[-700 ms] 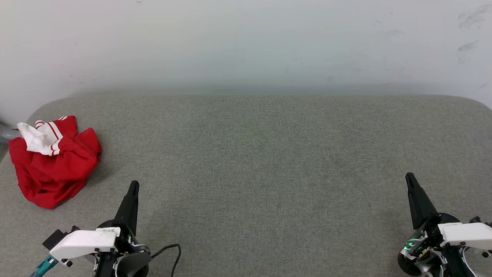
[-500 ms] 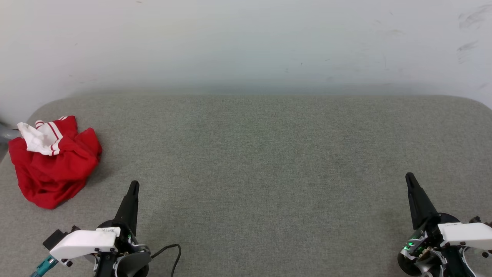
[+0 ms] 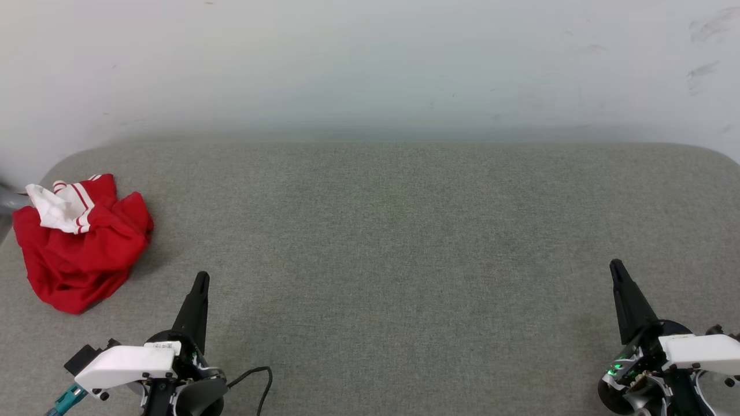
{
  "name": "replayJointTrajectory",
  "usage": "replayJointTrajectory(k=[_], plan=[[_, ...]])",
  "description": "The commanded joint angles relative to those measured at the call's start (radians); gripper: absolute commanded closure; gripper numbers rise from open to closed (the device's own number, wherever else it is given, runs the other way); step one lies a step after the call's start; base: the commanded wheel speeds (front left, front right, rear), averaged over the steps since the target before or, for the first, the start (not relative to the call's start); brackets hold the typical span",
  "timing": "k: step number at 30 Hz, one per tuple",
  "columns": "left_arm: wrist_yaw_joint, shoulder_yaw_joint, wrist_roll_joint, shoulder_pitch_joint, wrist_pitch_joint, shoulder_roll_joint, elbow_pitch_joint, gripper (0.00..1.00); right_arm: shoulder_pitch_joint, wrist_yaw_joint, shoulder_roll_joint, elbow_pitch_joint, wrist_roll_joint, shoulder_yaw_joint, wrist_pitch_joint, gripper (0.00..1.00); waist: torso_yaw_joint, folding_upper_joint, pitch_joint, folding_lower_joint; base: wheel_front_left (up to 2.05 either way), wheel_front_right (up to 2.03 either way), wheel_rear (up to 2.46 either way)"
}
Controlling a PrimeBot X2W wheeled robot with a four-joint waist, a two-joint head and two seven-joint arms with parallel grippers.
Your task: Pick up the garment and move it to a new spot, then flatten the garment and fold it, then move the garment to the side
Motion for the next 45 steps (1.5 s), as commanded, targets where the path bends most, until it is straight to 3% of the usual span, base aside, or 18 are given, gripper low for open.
replayJointTrajectory(k=[1,11,12,24,32,45], plan=[[-0.005,0.002,-0.002,-0.007,0.002,-0.001,-0.001,1.0,-0.012,-0.001,0.004,0.001,-0.005,0.0,0.002,1.0,0.0,-0.0001,0.0,0.0,0.0,0.0,0.0],[-0.005,0.002,-0.002,-0.007,0.002,-0.001,-0.001,1.0,-0.012,-0.001,0.004,0.001,-0.005,0.0,0.001,1.0,0.0,-0.0001,0.0,0.0,0.0,0.0,0.0],[0.0,-0.001,0.0,0.001,0.0,0.0,0.003,0.0,0.002,0.0,0.0,0.003,0.0,0.0,0.0,0.0,0.0,-0.0001,0.0,0.0,0.0,0.0,0.0],[0.001,0.005,0.059,0.027,-0.044,-0.003,0.003,0.0,0.031,0.0,0.001,0.017,-0.071,0.003,-0.042,0.0,0.001,-0.0001,0.002,0.0,0.0,0.0,0.0],[0.017,0.024,0.215,0.024,-0.081,-0.002,-0.043,0.0,0.034,0.0,0.001,-0.042,-0.246,-0.006,-0.08,0.0,0.002,-0.0001,0.005,0.0,0.0,0.0,0.0],[0.104,-0.024,0.517,0.041,-0.136,-0.002,-0.128,0.0,0.056,0.0,0.001,-0.139,-0.615,0.046,-0.134,0.0,0.003,-0.0001,0.007,0.0,0.0,0.0,0.0]])
